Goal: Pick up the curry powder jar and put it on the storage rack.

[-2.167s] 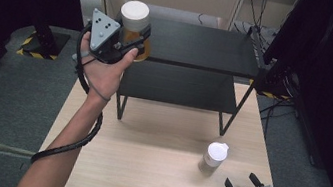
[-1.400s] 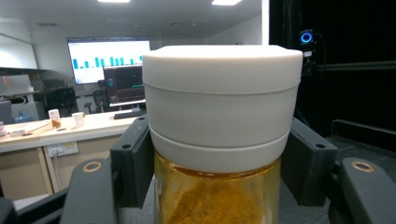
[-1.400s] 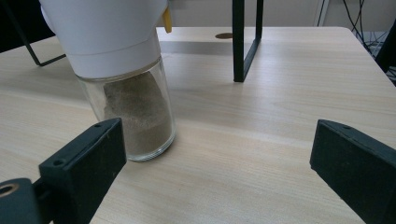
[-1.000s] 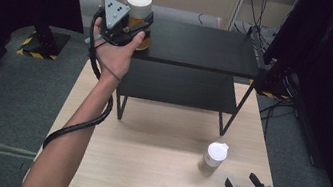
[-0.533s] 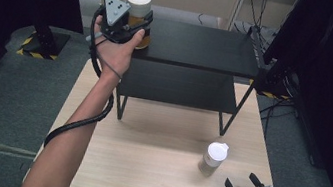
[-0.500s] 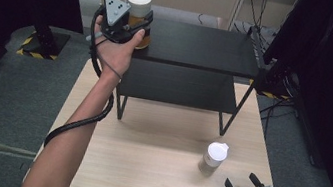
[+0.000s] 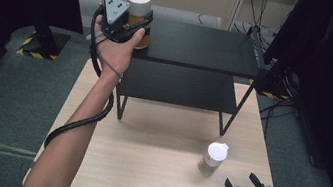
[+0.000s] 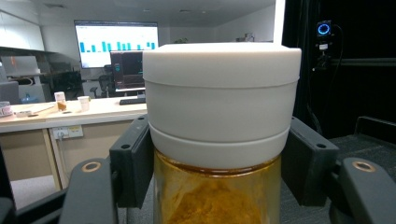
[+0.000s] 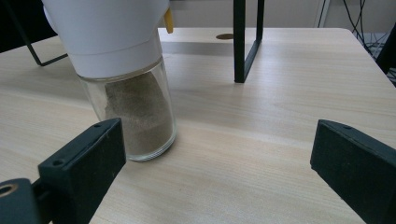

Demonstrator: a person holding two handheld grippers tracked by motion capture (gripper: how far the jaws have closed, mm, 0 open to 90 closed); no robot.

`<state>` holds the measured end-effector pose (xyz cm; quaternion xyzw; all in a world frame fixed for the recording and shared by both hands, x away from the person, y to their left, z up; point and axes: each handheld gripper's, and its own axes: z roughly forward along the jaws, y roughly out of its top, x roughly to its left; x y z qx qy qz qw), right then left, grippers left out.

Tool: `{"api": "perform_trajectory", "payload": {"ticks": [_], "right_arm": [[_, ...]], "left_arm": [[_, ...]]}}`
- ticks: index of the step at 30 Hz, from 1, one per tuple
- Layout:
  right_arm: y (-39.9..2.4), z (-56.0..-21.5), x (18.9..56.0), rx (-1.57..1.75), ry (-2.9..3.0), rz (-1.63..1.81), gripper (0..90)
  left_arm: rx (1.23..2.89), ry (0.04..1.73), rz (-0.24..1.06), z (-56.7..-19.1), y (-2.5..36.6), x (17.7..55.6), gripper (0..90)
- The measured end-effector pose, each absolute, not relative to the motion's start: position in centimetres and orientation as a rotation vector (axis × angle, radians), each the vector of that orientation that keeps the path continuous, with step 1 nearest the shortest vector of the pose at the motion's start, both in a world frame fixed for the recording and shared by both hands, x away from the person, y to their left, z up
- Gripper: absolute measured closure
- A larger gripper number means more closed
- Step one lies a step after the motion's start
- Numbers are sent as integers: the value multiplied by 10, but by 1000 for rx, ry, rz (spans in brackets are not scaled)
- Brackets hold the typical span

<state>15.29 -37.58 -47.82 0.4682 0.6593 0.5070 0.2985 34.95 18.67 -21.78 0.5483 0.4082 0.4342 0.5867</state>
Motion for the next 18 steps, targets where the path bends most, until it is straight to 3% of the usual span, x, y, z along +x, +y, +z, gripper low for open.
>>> {"api": "perform_trajectory", "payload": {"ticks": [9,18], "right_arm": [[-376,-478,153,1241,1751,1346,34],[-375,-478,153,1242,1753,1343,34]], "left_arm": [[1280,962,991,-217,189,350,172],[1255,949,1018,-216,188,340,143]]}}
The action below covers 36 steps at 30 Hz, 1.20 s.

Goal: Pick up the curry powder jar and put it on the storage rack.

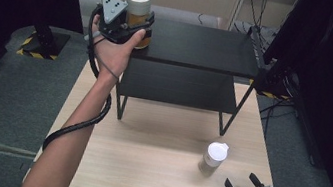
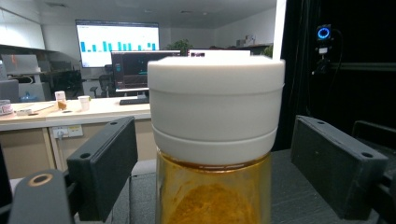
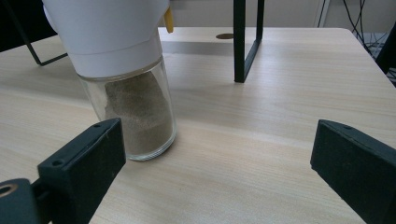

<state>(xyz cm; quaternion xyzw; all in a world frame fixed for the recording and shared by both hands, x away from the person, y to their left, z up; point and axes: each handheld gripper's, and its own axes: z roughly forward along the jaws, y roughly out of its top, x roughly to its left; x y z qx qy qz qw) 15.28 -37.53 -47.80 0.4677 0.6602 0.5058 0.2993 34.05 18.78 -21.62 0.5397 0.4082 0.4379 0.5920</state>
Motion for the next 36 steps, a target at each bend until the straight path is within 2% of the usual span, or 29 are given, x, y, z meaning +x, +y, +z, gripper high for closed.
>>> {"api": "perform_trajectory", "payload": {"ticks": [17,36], "right_arm": [[-375,-478,152,1241,1750,1342,31],[-374,-477,152,1243,1756,1337,29]], "left_arm": [[1222,913,1032,-226,195,315,137],[1230,886,1012,-257,208,287,137]]}}
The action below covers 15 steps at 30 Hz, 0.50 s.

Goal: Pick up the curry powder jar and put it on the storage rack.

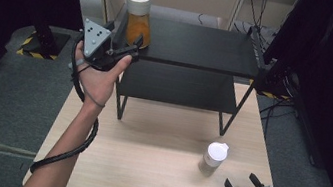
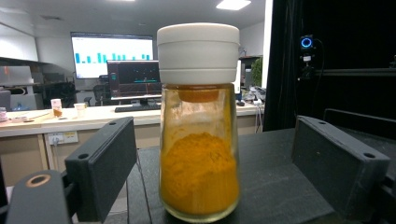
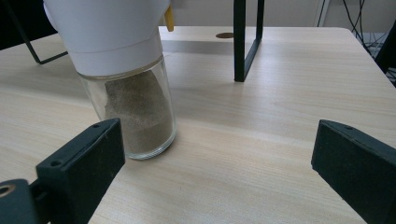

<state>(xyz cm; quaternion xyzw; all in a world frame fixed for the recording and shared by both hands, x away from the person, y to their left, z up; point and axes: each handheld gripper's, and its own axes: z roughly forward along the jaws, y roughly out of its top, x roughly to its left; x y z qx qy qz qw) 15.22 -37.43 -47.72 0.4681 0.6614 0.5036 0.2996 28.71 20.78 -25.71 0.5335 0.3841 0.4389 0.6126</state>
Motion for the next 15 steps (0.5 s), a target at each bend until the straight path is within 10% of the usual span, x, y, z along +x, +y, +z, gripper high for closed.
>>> {"api": "perform_trajectory", "payload": {"ticks": [15], "right_arm": [[-374,-478,152,1239,1756,1339,29]], "left_arm": [[1218,866,901,-284,213,271,139]]}}
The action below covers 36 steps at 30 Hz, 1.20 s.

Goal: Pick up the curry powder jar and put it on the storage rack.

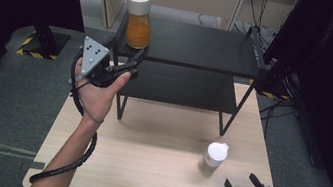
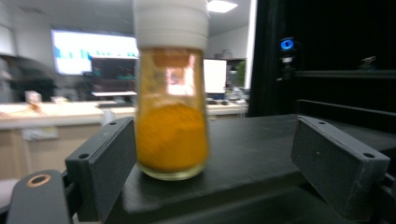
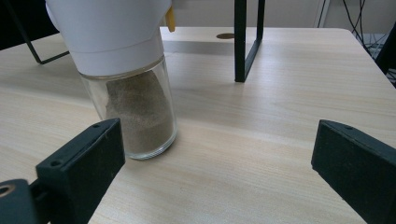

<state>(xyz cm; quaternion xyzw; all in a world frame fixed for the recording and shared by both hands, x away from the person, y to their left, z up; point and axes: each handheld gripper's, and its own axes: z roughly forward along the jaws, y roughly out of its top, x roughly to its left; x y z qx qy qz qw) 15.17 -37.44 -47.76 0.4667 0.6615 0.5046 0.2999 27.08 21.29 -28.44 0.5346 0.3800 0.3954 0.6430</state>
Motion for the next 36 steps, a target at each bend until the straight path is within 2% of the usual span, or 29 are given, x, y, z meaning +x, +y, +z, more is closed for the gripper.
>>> {"api": "perform_trajectory", "payload": {"ticks": [14,36], "right_arm": [[-374,-477,152,1238,1759,1338,28],[-372,-476,151,1232,1765,1325,28]], "left_arm": [[1237,849,959,-308,214,253,139],[1274,852,924,-339,218,241,139]]}}
